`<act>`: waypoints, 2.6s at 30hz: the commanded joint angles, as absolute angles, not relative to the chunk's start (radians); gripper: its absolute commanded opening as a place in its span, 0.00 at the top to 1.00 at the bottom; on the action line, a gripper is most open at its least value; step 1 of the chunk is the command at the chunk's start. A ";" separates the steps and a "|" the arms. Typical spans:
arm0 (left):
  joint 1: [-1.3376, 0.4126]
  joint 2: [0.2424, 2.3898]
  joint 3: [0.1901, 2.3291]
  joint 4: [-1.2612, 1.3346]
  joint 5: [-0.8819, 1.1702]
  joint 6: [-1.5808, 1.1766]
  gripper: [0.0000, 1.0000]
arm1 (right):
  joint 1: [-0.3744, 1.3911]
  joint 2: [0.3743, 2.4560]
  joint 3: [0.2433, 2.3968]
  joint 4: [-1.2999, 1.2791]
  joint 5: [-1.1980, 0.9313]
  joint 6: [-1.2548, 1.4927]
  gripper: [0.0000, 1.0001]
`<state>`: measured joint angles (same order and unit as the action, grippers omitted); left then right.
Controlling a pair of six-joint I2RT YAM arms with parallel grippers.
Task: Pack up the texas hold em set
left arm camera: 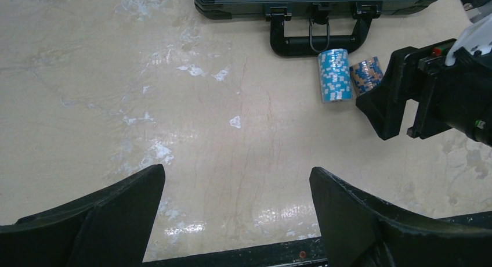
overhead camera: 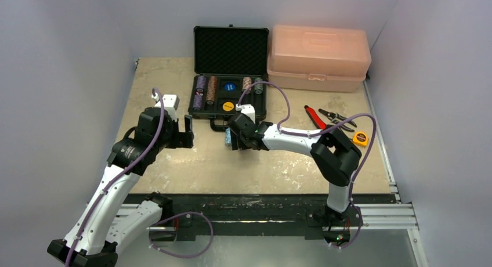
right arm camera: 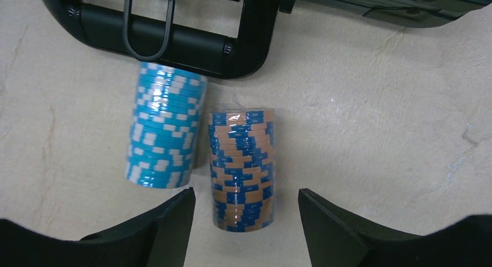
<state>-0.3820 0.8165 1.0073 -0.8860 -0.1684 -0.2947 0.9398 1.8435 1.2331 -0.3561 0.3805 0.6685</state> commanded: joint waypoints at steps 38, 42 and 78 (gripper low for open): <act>-0.379 0.813 1.006 -0.871 -0.166 -0.285 0.04 | 0.936 1.793 1.206 -0.348 0.423 0.657 1.00; -0.379 0.814 1.008 -0.871 -0.167 -0.284 0.04 | 0.936 1.752 1.198 -0.363 0.431 0.660 1.00; -0.348 0.798 1.011 -0.862 -0.138 -0.281 0.04 | 0.759 1.754 1.583 -0.475 0.458 0.460 1.00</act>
